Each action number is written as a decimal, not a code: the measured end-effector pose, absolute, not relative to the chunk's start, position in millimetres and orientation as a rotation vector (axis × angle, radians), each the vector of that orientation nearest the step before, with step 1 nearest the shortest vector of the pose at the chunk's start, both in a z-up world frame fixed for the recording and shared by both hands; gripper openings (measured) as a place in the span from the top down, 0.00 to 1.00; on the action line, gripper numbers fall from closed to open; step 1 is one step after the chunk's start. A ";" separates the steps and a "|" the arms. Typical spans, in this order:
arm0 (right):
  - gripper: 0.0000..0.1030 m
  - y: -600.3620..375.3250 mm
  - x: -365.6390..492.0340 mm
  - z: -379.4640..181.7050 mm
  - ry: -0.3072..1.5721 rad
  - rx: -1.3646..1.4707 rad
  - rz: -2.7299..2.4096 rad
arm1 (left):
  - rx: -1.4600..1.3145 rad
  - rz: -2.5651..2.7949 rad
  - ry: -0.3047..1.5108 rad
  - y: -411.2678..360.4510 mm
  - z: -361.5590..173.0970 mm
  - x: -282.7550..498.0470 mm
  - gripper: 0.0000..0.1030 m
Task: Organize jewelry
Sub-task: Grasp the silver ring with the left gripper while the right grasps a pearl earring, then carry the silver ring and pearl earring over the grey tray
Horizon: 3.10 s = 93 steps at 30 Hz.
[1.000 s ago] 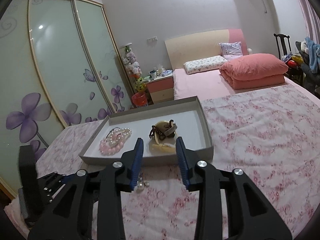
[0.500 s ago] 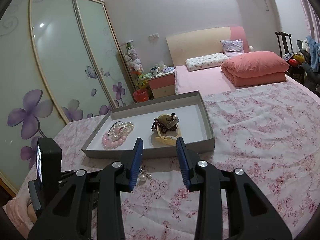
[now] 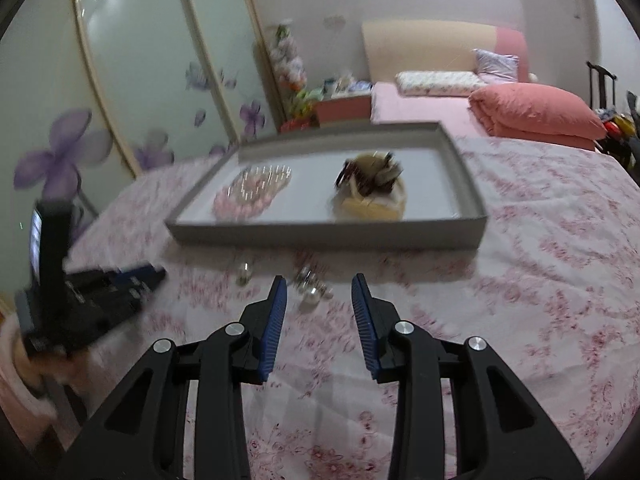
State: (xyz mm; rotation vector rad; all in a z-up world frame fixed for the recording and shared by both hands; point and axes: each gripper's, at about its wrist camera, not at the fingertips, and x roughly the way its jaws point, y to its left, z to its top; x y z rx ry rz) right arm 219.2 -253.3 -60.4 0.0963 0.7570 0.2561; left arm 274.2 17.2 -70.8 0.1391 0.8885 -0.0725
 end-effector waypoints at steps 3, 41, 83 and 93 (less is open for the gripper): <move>0.74 -242.4 224.8 -68.1 0.798 0.068 0.254 | 0.097 -0.069 0.893 28.3 -71.0 273.1 0.79; 0.86 -265.9 193.7 -40.7 0.666 0.075 0.124 | 0.081 -0.079 0.778 27.5 -51.8 241.6 0.79; 0.86 -245.7 149.9 -0.2 0.186 -0.050 0.004 | 0.085 -0.077 0.321 -23.6 13.3 171.7 0.79; 0.86 -245.8 150.3 0.6 0.183 -0.053 0.004 | 0.088 -0.083 0.307 -29.3 16.8 172.2 0.79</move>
